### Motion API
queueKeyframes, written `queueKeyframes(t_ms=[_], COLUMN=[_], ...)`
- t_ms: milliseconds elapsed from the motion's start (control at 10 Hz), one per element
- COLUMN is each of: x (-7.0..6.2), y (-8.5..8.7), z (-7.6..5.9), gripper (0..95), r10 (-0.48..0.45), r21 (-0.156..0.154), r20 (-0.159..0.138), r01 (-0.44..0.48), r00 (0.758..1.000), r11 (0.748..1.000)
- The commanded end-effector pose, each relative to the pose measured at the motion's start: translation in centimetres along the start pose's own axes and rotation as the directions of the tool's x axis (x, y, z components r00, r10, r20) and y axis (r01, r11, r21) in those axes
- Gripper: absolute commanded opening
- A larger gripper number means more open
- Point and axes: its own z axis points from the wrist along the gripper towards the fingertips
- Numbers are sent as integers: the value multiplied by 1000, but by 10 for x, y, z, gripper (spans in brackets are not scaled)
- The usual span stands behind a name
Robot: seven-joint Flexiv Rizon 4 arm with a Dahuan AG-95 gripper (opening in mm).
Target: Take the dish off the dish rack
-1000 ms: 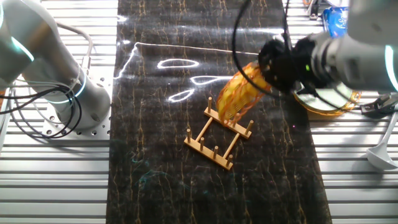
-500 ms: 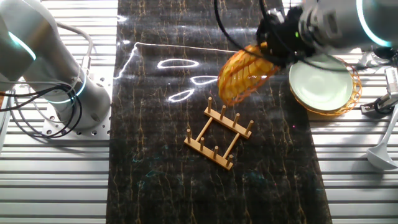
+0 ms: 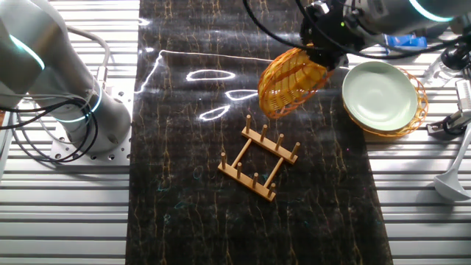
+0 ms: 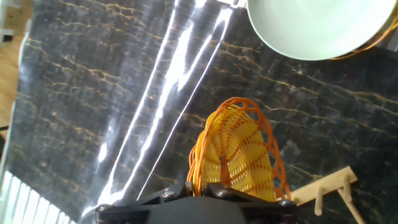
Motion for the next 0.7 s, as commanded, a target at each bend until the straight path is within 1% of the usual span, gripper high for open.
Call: queueKeyframes(t_ms=[100,200,300,400,500,600,700], x=[-8,-13,-17,-19,-21,-26,-30], y=[1,2,2,3,2,-1,-4], z=[11,18,23,25,27,28,29], gripper=[0,0,0,0,0,0,0], r10=[-1,21,49,47,32,-5,-27], r21=[35,59,73,86,103,111,114], r20=[4,45,74,75,69,47,33], r01=[1,-24,-55,-54,-39,0,23], r00=[1000,999,996,996,997,999,999], r11=[999,998,996,995,994,994,993])
